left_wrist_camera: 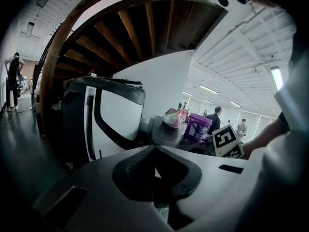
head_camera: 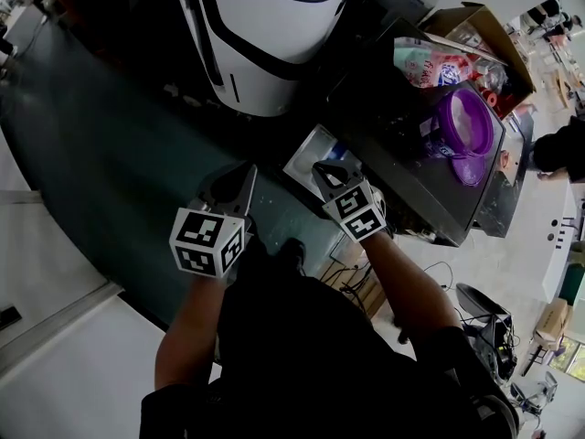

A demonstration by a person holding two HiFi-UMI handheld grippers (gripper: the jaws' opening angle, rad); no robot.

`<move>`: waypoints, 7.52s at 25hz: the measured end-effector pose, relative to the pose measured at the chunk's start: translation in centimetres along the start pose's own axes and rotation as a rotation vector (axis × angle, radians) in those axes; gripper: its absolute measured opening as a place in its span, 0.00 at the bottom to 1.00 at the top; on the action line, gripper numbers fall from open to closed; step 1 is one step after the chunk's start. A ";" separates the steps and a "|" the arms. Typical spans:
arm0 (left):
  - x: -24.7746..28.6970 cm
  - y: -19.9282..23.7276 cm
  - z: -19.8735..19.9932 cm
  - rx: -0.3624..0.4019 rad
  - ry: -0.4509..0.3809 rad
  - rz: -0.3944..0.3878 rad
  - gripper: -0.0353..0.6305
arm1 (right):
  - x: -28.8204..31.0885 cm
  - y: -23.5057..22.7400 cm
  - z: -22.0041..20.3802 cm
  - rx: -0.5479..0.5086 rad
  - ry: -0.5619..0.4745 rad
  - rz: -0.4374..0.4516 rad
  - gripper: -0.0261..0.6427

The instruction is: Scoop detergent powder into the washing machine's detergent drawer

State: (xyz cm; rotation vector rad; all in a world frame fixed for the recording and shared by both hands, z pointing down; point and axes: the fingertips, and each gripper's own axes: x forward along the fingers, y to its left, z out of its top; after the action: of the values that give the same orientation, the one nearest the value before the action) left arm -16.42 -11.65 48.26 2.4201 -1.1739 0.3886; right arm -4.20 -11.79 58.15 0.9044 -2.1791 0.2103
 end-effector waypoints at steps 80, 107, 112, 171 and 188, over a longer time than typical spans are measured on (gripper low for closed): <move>-1.3 0.2 0.1 -0.005 -0.018 0.030 0.06 | 0.4 2.3 -0.8 -0.413 0.065 -0.043 0.07; -0.4 -0.7 0.9 0.015 -0.013 0.017 0.06 | -0.2 2.1 -0.2 -0.429 0.037 -0.056 0.07; -0.5 -0.8 0.8 0.019 -0.009 0.020 0.06 | 0.1 2.5 -1.1 -0.391 0.058 -0.020 0.07; 6.6 -6.2 7.8 0.181 -0.018 -0.135 0.06 | -10.8 -10.0 3.5 0.817 -0.466 0.071 0.07; 11.3 -6.1 10.8 0.213 -0.032 -0.314 0.06 | -17.7 -13.3 5.2 0.872 -0.613 -0.126 0.07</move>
State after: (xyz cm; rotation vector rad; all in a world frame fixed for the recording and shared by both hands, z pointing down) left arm -4.05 -21.18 42.15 2.7473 -0.7774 0.3929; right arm 9.82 -14.17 40.41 1.7582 -2.5841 0.9810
